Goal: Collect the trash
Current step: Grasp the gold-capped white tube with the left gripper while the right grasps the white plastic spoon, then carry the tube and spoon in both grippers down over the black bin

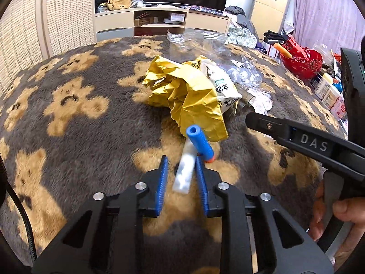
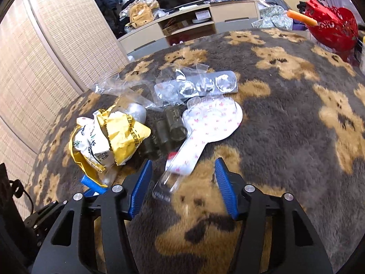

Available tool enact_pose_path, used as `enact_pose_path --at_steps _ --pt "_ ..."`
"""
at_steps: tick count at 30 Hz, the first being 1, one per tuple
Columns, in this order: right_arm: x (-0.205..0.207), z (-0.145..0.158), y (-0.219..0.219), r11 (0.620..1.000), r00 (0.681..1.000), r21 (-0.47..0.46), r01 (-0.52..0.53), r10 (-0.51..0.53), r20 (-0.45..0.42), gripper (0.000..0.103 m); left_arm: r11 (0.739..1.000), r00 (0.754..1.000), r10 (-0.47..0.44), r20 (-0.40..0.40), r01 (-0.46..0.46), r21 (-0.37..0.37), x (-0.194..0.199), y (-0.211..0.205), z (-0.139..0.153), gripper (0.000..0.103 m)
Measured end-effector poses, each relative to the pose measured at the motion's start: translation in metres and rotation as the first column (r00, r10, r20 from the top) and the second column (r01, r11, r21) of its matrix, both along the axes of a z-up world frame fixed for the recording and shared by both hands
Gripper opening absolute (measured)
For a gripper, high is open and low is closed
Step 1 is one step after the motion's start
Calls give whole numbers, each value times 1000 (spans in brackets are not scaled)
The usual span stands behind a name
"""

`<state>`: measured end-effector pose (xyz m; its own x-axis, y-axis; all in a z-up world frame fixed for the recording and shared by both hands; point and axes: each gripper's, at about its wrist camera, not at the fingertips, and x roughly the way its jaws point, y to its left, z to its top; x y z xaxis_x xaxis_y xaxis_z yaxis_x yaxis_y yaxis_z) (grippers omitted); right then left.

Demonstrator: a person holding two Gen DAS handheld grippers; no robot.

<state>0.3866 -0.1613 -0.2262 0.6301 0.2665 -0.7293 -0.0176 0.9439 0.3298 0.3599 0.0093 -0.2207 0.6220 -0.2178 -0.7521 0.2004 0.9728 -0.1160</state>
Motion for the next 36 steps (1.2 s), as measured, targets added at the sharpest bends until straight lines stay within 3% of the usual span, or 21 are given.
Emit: enact_pose_path --at_steps 6,13,27,36 --pt "-8 -1 -2 993 1000 -116 4 -4 2 23 1000 1000 -4 -8 4 19 -8 3 0 11" --pt "-33 -1 -28 998 999 -59 -3 1 -35 15 999 999 2 -38 -1 47 -36 10 3 11" --pt "-103 0 -53 998 998 -57 -6 2 -68 14 999 996 35 -80 -32 33 -109 12 4 11" --pt "-153 1 -61 998 996 -49 -43 39 -80 14 1000 996 10 -94 -10 -4 -152 -3 6 10"
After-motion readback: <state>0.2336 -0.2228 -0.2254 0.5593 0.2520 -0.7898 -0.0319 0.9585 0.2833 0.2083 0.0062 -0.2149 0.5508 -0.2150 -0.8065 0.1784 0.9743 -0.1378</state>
